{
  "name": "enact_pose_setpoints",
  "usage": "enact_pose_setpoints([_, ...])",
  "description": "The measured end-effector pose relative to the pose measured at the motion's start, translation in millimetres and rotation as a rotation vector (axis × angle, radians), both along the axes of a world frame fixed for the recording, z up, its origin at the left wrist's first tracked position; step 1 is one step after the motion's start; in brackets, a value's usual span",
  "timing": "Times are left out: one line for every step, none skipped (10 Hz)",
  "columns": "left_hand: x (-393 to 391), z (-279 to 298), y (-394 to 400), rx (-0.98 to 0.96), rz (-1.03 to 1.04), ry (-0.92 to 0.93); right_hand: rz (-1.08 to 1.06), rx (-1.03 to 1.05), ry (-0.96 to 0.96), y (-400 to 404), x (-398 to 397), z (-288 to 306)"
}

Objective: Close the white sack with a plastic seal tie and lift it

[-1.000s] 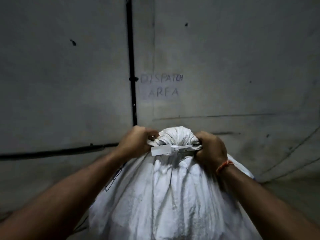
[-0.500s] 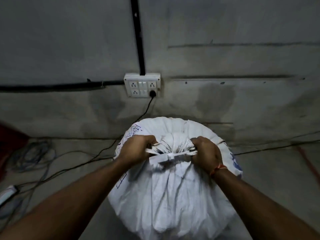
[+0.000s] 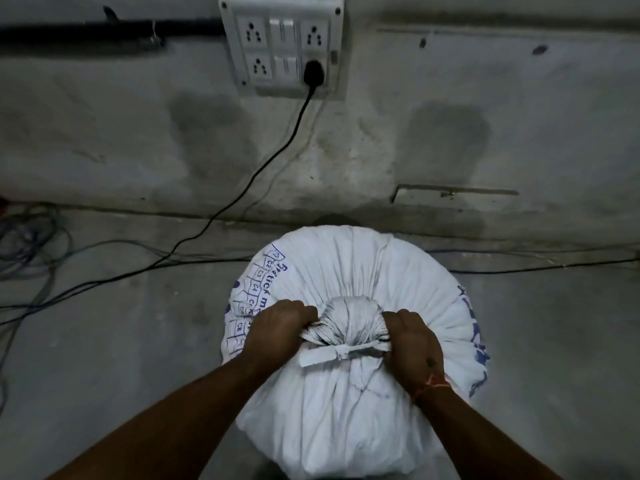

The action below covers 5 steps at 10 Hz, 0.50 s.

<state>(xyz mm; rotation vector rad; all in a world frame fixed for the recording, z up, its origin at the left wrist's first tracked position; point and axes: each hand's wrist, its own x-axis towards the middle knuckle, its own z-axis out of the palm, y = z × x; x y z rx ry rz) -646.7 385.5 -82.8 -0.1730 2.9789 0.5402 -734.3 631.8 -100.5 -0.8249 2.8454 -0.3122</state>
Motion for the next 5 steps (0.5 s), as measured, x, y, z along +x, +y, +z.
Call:
enact_pose_setpoints([11, -19, 2, -0.001, -0.013, 0.004, -0.062, 0.096, -0.058, 0, 14, -21])
enact_pose_setpoints([21, -25, -1, 0.052, 0.033, -0.127, -0.068, 0.172, -0.133, 0, 22, -25])
enact_pose_setpoints([23, -22, -7, 0.159, -0.018, -0.309, -0.030, 0.236, -0.288, -5, 16, -4])
enact_pose_setpoints([12, 2, -16, 0.233, -0.018, -0.349, -0.033, 0.207, -0.343, -5, 2, 30])
enact_pose_setpoints([-4, 47, -20, 0.278, 0.048, -0.207, -0.084, -0.046, -0.189, -3, -7, 64])
